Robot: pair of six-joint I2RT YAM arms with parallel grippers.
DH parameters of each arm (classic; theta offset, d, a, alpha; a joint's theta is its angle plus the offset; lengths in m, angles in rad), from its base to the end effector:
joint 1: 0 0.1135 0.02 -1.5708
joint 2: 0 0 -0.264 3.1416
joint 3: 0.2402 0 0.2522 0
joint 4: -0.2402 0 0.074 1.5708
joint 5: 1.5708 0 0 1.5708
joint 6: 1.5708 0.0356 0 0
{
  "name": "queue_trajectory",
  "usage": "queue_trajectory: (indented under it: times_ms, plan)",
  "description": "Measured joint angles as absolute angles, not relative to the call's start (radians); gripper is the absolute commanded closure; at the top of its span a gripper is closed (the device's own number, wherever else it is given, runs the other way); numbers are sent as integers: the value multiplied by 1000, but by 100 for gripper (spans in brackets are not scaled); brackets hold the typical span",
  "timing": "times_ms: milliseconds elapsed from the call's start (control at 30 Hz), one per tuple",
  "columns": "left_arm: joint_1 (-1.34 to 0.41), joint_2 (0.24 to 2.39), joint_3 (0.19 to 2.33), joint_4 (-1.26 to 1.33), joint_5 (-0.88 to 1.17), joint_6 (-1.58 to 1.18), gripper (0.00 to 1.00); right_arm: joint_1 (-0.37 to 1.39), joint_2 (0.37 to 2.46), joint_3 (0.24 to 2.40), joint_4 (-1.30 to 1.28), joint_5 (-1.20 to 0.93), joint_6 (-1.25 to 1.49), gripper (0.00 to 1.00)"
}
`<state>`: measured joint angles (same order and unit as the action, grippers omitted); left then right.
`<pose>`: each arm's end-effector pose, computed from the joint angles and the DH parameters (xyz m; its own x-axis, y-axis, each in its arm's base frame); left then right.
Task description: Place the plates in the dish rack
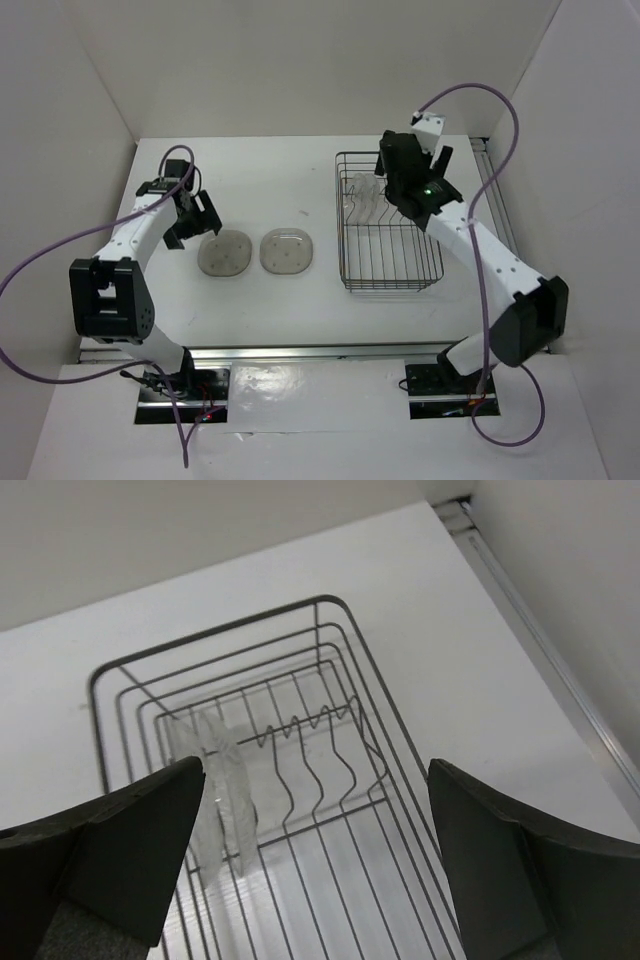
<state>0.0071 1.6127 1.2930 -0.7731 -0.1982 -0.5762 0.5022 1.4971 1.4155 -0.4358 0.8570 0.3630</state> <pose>0.3325 0.0094 0.2605 -0.6914 -0.5391 -0.4810 -0.5655 0.8181 -0.1040 0.3059 0.1373 0.3685 -0.3127 0.0935 -0.9452 0.3976 0.9166 -0.0409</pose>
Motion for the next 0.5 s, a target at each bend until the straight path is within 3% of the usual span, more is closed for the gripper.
queue_trajectory:
  times_ms: [167,500]
  plan:
    - [-4,1538,1199,-760,-164,-588,0,492,1344,1317,-349,687,303,0]
    - [-4,1547,991,-671,-173,-686,8,493,1326,1217,-295,427,260,0]
